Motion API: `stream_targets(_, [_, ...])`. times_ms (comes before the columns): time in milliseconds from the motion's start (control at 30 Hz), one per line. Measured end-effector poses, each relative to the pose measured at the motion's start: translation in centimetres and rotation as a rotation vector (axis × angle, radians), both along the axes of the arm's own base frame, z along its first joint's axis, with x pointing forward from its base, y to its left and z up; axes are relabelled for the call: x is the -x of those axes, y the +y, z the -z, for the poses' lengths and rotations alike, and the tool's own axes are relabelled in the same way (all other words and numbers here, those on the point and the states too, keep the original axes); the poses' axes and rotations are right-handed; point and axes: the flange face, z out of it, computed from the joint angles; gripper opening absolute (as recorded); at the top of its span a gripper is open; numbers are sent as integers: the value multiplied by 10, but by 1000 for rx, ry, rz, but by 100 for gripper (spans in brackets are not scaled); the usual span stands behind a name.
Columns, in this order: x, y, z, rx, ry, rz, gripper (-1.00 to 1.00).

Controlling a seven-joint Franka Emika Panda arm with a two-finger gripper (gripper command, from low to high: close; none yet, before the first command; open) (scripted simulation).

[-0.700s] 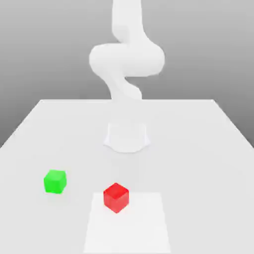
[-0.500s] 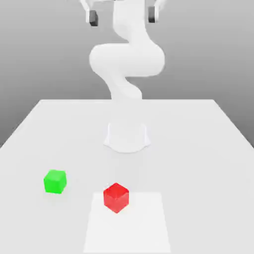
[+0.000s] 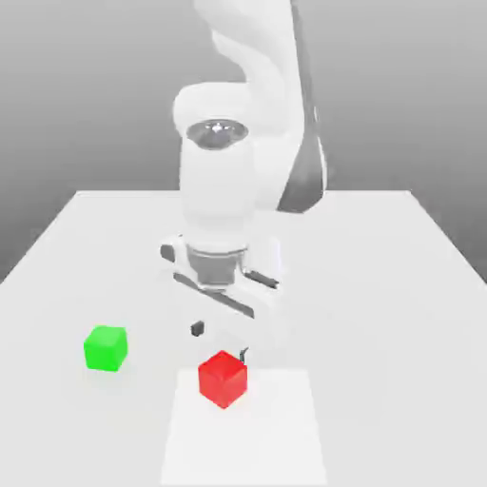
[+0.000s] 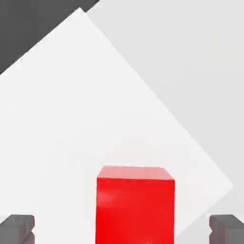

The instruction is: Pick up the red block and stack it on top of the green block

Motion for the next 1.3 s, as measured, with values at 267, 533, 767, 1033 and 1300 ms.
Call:
stream_targets(267, [3, 1, 34, -1, 2, -1, -100])
stream_targets(533, [1, 2, -4, 0, 2, -1, -100])
stream_targets(767, [23, -81, -44, 10, 5, 68, -100])
stream_targets(1033, [87, -189, -49, -2, 3, 172, -100])
stream_targets(1300, [89, -189, -1, -1, 3, 171, 100])
